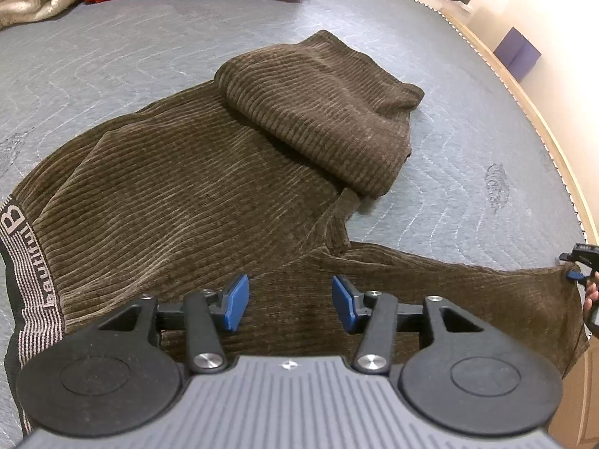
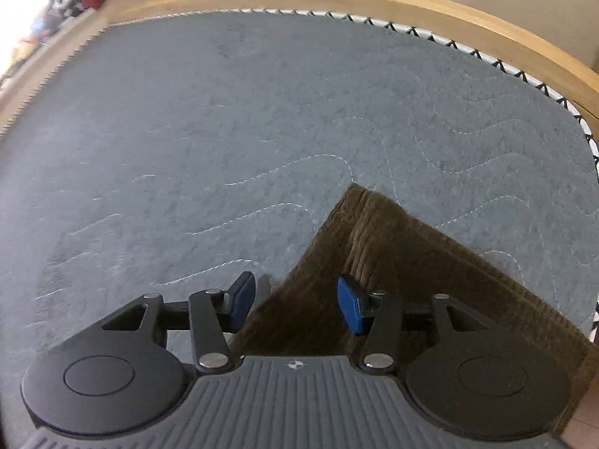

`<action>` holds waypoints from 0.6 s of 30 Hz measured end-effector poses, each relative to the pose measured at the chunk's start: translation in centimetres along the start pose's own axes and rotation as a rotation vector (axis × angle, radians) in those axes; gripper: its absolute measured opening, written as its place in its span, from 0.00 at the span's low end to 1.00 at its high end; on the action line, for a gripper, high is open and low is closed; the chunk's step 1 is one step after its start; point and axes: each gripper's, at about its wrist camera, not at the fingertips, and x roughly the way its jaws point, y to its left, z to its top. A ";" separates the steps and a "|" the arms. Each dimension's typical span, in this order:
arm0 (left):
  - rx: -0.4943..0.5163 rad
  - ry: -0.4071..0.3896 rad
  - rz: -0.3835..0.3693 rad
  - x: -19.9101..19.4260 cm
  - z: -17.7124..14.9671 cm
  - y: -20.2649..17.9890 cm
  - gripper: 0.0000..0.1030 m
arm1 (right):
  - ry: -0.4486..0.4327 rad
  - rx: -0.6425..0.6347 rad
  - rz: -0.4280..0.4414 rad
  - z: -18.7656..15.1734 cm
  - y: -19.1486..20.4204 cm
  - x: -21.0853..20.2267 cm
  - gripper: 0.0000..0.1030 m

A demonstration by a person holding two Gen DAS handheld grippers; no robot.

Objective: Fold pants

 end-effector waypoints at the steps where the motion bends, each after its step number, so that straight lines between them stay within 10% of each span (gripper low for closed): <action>1: 0.000 0.001 0.001 0.1 0.1 0.1 0.54 | -0.008 -0.030 -0.044 0.1 0.9 0.2 0.47; 5: 0.000 0.001 0.004 0.2 0.2 0.3 0.54 | -0.069 -0.112 -0.229 -0.4 2.9 0.3 0.05; 10: -0.003 0.000 0.007 0.4 0.3 0.6 0.54 | -0.231 -0.003 -0.223 1.7 3.5 -1.3 0.04; 18: 0.018 0.003 -0.011 0.2 0.3 0.2 0.54 | -0.221 -0.052 -0.059 1.8 2.1 -1.3 0.20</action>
